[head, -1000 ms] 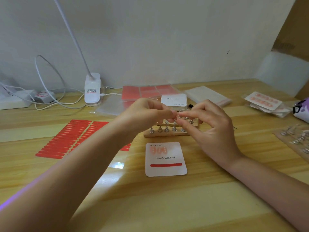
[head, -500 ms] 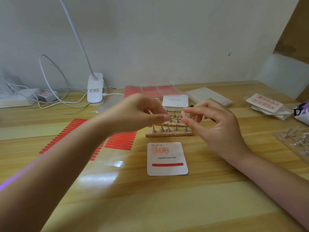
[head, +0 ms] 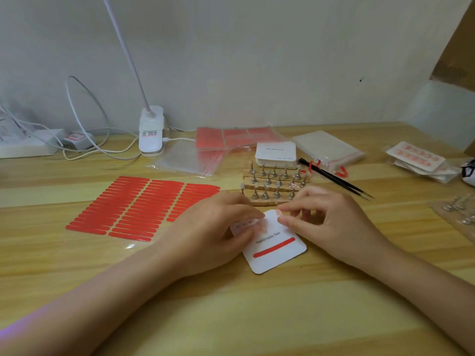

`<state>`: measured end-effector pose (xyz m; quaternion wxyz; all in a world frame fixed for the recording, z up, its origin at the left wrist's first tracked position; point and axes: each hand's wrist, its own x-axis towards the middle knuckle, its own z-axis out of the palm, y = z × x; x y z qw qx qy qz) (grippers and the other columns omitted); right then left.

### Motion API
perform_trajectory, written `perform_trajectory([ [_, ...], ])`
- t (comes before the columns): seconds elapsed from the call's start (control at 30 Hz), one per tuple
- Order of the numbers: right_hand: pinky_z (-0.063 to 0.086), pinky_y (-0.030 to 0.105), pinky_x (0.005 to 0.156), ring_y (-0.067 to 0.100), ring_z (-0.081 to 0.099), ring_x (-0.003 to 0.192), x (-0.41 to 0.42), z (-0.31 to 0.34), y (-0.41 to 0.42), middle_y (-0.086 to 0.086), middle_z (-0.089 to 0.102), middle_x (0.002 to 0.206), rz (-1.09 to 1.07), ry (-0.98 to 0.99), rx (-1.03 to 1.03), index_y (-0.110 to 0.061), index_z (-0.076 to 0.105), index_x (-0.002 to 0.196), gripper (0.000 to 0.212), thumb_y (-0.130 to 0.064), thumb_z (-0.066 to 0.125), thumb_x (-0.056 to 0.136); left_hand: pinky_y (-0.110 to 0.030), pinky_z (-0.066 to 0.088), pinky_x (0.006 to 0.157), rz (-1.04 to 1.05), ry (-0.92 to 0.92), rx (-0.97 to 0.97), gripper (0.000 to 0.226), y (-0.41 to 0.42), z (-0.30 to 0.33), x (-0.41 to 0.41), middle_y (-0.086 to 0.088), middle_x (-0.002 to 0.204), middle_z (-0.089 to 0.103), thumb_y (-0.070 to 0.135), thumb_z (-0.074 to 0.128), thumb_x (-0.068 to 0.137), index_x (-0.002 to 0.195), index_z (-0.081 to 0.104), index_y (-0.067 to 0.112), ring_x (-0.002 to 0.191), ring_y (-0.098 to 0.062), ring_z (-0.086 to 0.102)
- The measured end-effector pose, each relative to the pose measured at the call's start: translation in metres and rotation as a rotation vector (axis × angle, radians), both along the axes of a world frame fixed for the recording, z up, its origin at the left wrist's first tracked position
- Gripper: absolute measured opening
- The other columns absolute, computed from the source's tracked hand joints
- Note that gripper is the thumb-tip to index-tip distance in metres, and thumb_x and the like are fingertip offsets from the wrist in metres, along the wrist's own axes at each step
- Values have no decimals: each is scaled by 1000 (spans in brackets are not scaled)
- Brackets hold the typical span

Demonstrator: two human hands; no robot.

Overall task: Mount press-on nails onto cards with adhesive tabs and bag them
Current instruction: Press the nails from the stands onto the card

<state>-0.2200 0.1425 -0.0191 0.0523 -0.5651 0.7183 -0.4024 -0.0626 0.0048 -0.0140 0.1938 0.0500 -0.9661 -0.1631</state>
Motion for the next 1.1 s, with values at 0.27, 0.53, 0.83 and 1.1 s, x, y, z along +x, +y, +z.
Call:
perform_trajectory([
  [0.27, 37, 16, 64, 7, 54, 69, 3, -5, -3, -14, 57, 76, 35, 111, 39, -21, 74, 94, 16, -23, 70, 79, -31, 51, 74, 5, 45, 17, 23, -1, -4, 1, 4, 99, 67, 28, 64, 82, 101, 72, 18, 92, -13, 59],
  [0.53, 26, 14, 70, 5, 50, 75, 4, -4, -4, -11, 57, 75, 51, 186, 67, -22, 74, 95, 18, -28, 69, 79, -28, 52, 70, 15, 66, 27, 15, 0, -5, 2, 8, 95, 69, 25, 70, 80, 94, 74, 21, 88, -8, 60],
  [0.83, 26, 13, 68, 1, 50, 76, 3, -5, -4, -13, 55, 75, 52, 132, 87, -28, 72, 98, 21, -32, 68, 78, -3, 36, 66, 35, 26, 37, 17, 0, -6, 2, 10, 96, 67, 27, 68, 82, 98, 75, 24, 88, -3, 53],
  [1.1, 25, 12, 66, 2, 49, 74, 3, -7, -4, -11, 55, 76, 54, 166, 99, -30, 71, 99, 20, -33, 66, 80, -7, 37, 66, 27, 25, 42, 18, -2, -7, 2, 8, 97, 66, 25, 68, 83, 100, 74, 23, 87, -3, 52],
])
